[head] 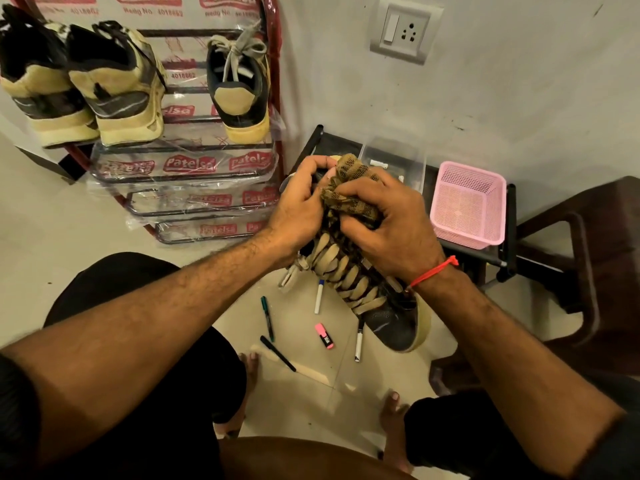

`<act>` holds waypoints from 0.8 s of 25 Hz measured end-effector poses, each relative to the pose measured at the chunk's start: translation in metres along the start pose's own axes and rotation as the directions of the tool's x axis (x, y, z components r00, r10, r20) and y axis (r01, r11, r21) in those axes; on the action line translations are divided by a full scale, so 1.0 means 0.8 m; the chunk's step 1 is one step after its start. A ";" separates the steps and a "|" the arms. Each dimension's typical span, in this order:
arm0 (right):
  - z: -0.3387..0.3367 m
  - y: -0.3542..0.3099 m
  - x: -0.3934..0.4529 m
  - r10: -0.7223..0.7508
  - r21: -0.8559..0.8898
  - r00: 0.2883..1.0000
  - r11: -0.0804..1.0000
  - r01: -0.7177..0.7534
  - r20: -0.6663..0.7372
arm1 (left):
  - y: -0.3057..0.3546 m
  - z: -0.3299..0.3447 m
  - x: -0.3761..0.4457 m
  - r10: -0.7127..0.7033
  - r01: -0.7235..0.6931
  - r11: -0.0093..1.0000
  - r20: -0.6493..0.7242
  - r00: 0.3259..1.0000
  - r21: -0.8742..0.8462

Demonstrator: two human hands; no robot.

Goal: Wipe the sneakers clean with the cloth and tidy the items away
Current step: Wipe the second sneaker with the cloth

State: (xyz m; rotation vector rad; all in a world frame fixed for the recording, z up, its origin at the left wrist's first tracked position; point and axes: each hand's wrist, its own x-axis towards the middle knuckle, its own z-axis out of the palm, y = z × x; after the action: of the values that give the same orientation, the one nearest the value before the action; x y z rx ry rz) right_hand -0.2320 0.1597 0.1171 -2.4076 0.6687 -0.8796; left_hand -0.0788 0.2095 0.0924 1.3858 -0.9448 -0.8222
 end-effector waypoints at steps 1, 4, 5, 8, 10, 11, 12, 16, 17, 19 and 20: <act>-0.003 0.002 0.000 -0.013 -0.023 1.000 1.000 0.014 0.026 | 0.000 0.001 0.001 0.018 -0.018 1.000 -0.009 1.000 -0.008; -0.020 0.021 -0.011 -0.047 -0.098 0.981 0.993 0.067 0.191 | -0.003 -0.013 0.014 0.025 -0.024 1.000 -0.110 0.994 0.011; -0.026 0.029 -0.016 -0.022 -0.152 0.959 0.986 0.067 0.282 | -0.004 -0.019 0.017 0.003 -0.001 1.000 -0.149 0.989 0.012; -0.032 0.036 -0.025 0.038 -0.271 0.895 0.958 0.093 0.444 | -0.007 -0.025 0.019 -0.050 0.051 0.999 -0.196 0.979 0.001; -0.026 0.030 -0.021 -0.026 -0.189 0.940 0.977 0.095 0.340 | -0.009 -0.019 0.017 -0.064 0.064 0.998 -0.186 0.980 -0.009; -0.021 0.024 -0.018 -0.049 -0.139 0.966 0.987 0.087 0.255 | -0.010 -0.014 0.013 -0.056 0.057 0.998 -0.160 0.986 0.002; -0.016 0.018 -0.015 -0.061 -0.102 0.983 0.992 0.080 0.172 | -0.011 -0.007 0.008 -0.027 0.029 0.999 -0.105 0.994 0.023; -0.007 0.003 -0.005 -0.020 -0.085 1.000 0.996 0.020 0.008 | -0.011 0.010 -0.006 0.063 -0.065 0.998 0.088 0.994 0.018; -0.009 0.006 -0.005 -0.010 -0.089 1.000 0.996 0.011 0.009 | -0.010 0.006 -0.001 0.085 -0.087 0.996 0.070 0.994 0.026; -0.014 0.016 -0.011 -0.050 -0.099 0.990 0.993 0.063 0.130 | -0.008 -0.006 0.010 0.108 -0.108 0.993 -0.008 0.994 0.053; -0.014 0.020 -0.015 -0.076 -0.105 0.969 0.989 0.102 0.235 | -0.008 -0.014 0.014 0.103 -0.100 0.993 -0.057 0.993 0.066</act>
State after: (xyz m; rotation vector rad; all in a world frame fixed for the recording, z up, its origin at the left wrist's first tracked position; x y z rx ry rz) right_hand -0.2527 0.1515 0.1098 -2.6094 0.5393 -0.5956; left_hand -0.0634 0.2036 0.0872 1.3975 -0.9931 -0.6752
